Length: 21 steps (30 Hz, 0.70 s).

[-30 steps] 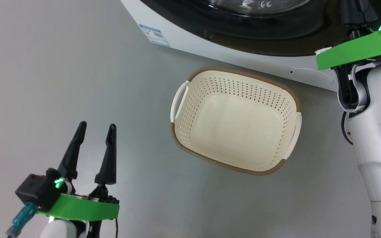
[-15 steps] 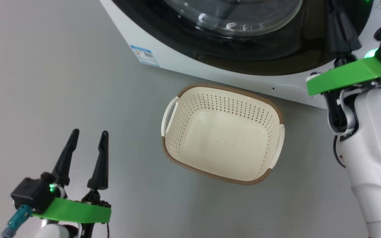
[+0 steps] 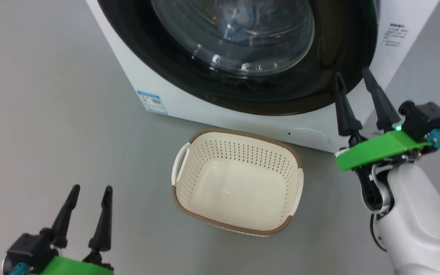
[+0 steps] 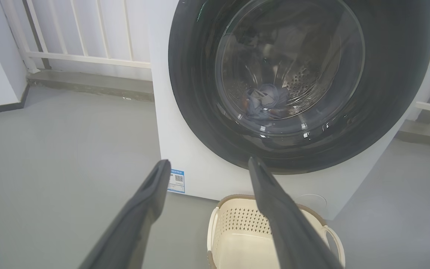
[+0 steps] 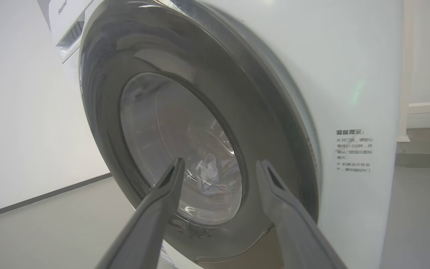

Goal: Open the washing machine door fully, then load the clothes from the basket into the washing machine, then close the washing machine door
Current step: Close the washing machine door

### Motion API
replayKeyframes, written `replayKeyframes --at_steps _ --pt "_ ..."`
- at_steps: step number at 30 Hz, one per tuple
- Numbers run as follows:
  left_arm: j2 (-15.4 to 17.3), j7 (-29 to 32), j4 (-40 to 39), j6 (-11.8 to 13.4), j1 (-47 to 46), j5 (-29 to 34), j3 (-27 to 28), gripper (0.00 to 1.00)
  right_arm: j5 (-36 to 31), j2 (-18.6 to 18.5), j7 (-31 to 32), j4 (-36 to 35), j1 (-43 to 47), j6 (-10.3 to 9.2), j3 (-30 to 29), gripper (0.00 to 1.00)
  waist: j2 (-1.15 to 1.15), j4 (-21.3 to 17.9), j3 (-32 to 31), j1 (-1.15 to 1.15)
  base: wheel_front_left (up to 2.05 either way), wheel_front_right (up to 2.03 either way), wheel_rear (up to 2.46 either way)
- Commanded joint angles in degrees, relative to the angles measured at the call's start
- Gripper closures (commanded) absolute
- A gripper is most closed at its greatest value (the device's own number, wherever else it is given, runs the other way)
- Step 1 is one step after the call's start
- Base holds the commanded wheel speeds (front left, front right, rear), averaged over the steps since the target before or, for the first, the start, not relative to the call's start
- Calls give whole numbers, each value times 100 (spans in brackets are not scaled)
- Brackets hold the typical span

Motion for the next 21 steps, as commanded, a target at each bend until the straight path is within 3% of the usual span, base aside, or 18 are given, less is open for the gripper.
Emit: replayKeyframes --at_steps 1,21 --pt "235 -36 -66 4 28 39 248 0 64 82 -28 -185 151 -15 127 0 0 -265 -339 1 0 0 0" --pt "467 -36 1 4 527 66 418 0 101 95 -28 -433 1453 -15 19 0 0 -1172 -1019 1 0 0 0"
